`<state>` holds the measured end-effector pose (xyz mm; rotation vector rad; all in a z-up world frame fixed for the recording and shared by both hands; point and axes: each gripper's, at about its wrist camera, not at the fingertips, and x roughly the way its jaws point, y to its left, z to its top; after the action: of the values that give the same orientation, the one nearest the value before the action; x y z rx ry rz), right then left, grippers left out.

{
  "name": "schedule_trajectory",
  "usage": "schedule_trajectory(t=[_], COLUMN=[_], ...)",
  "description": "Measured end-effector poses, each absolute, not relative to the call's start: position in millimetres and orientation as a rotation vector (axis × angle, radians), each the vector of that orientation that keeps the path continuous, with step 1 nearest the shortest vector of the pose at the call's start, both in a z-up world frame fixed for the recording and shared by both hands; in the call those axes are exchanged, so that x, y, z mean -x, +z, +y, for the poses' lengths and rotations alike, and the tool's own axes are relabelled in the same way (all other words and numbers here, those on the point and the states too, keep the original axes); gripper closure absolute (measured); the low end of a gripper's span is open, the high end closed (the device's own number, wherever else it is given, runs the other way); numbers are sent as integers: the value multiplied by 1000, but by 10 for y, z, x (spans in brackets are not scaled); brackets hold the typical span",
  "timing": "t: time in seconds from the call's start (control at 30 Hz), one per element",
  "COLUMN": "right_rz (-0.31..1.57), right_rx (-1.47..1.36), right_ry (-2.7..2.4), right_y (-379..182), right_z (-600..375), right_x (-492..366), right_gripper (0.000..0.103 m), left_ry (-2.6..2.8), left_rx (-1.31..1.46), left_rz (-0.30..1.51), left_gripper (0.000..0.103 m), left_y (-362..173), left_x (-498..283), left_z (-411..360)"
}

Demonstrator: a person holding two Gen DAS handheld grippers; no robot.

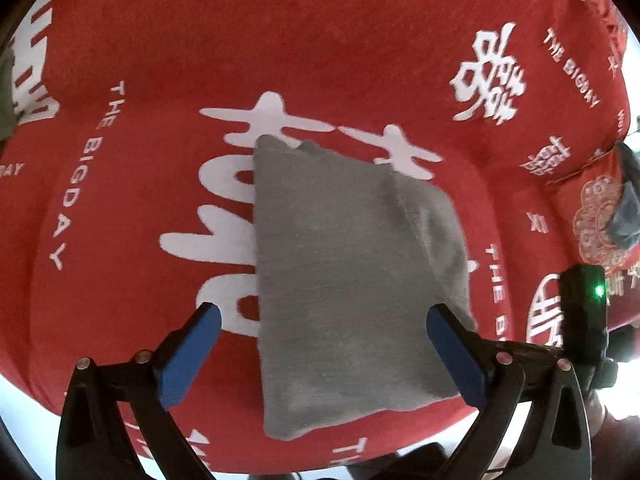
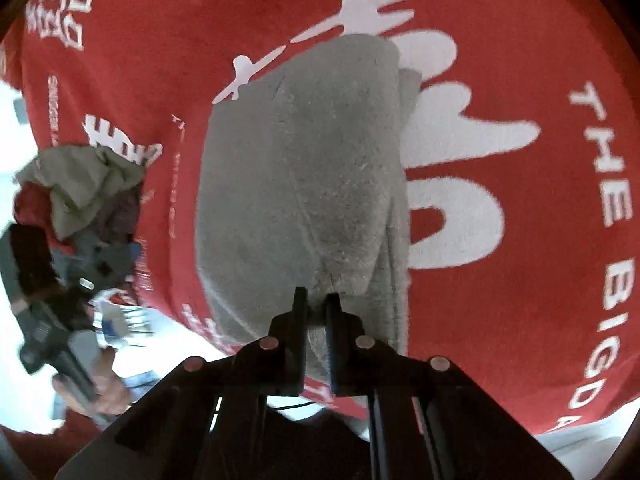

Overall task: Fold small clothes
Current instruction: 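Lower the sweater onto the cushion and open both tools, then press the folded sweater flat with the right tool and withdraw it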

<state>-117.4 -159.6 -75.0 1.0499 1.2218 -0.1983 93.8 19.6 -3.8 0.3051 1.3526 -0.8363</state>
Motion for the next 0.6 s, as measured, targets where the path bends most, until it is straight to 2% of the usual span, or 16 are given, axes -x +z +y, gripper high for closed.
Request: schedule_trajectory(t=[0.17, 0.2, 0.3, 0.4, 0.6], right_rz=[1241, 1233, 1243, 1283, 1157], right_rx=[-1020, -1027, -1031, -1016, -820], right_ry=[-238, -243, -287, -366, -349], right_y=[-1024, -1019, -974, -860, -327], right_z=[-1609, -1619, -1626, -1631, -1501], right_x=[1407, 1445, 1543, 1577, 1264], right_gripper=[94, 92, 78, 76, 74], left_ry=[-744, -741, -713, -688, -651], left_rx=[-433, -432, -473, -506, -574], left_rz=[1350, 1355, 1349, 1358, 1356], left_gripper=[0, 0, 0, 0, 0], left_y=[-220, -226, -226, -240, -286], left_x=[-857, -843, -789, -747, -663], left_z=[206, 228, 270, 274, 231])
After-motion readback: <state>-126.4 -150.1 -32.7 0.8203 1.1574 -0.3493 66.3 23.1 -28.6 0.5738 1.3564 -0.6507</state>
